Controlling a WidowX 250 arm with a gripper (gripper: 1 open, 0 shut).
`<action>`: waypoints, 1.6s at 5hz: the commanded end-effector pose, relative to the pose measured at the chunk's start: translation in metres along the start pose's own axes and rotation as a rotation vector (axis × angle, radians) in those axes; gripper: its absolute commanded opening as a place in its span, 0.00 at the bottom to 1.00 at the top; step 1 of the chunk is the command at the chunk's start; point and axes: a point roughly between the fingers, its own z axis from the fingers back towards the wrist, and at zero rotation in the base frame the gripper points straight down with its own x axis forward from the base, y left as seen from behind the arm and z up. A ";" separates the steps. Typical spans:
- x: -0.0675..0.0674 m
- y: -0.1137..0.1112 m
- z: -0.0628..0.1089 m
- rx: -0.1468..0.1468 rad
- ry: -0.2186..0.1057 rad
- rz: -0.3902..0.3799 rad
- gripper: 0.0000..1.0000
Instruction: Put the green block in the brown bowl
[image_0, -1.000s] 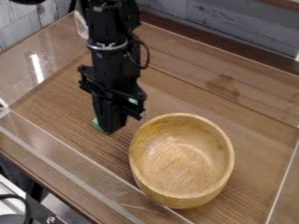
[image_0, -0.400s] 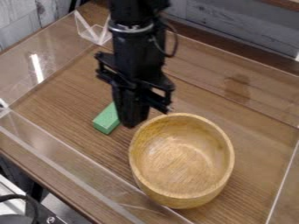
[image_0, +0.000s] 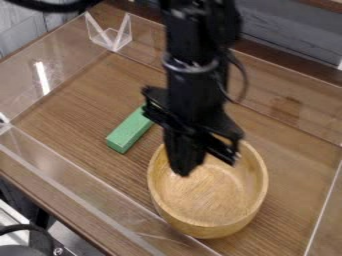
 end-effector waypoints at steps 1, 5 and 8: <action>0.006 -0.019 -0.003 0.000 -0.048 -0.005 0.00; 0.012 -0.026 -0.001 -0.024 -0.085 0.001 0.00; 0.012 -0.026 -0.006 -0.046 -0.096 0.012 0.00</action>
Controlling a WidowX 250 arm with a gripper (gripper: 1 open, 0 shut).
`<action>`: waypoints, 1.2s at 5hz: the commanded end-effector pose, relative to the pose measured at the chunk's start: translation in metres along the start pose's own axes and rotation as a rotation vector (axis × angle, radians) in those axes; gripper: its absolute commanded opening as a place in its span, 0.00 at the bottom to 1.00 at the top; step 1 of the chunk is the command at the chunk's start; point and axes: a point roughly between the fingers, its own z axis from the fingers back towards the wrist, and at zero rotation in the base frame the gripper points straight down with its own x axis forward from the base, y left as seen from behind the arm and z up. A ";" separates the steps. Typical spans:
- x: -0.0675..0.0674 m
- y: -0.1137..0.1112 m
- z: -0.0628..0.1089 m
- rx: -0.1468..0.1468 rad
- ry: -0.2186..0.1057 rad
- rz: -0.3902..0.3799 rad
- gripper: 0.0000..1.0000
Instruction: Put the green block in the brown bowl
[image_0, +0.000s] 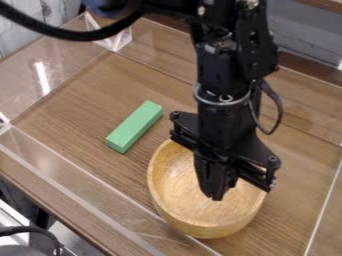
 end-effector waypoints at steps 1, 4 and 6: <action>0.003 0.000 0.005 -0.016 -0.034 0.011 0.00; 0.012 0.014 0.019 -0.023 -0.054 0.041 0.00; 0.043 0.050 0.086 0.002 -0.119 0.110 0.00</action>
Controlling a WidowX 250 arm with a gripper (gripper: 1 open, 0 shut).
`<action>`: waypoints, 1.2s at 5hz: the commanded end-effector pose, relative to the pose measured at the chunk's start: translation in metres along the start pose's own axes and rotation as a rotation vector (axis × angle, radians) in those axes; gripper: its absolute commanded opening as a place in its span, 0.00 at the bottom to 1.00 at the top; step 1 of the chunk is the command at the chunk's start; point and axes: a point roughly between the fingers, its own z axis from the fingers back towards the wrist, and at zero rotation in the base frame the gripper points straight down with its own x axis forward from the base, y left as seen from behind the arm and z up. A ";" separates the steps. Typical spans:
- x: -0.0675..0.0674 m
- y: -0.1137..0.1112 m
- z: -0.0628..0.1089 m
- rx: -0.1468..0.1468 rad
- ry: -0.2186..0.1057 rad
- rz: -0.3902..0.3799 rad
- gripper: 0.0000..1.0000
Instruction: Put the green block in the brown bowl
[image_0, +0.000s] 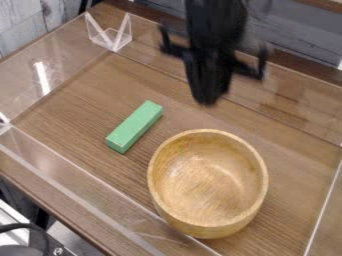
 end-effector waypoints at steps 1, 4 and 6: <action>0.026 0.037 0.018 0.011 -0.057 0.006 0.00; 0.043 0.097 0.001 0.043 -0.056 0.002 0.00; 0.050 0.112 -0.015 0.058 -0.052 -0.010 0.00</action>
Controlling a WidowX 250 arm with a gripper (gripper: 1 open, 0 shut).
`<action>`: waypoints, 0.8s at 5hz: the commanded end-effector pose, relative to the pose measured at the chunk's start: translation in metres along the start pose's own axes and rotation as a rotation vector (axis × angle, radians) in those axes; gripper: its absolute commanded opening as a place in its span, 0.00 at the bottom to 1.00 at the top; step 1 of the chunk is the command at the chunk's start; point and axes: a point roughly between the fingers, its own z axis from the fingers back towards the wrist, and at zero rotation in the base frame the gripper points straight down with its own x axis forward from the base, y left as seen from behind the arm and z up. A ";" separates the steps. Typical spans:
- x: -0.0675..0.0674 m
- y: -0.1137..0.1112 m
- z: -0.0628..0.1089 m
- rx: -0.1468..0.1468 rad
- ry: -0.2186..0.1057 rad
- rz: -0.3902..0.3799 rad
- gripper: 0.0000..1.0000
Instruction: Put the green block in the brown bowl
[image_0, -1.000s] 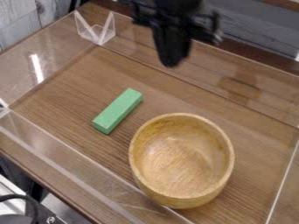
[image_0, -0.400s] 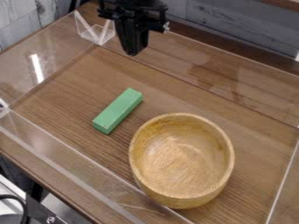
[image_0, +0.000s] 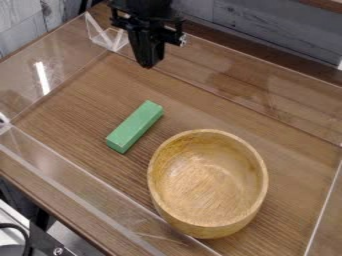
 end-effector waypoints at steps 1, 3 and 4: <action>0.009 0.009 0.010 0.029 -0.056 -0.001 1.00; 0.004 0.017 -0.003 0.041 -0.042 -0.003 1.00; -0.001 0.021 -0.009 0.043 -0.034 -0.010 1.00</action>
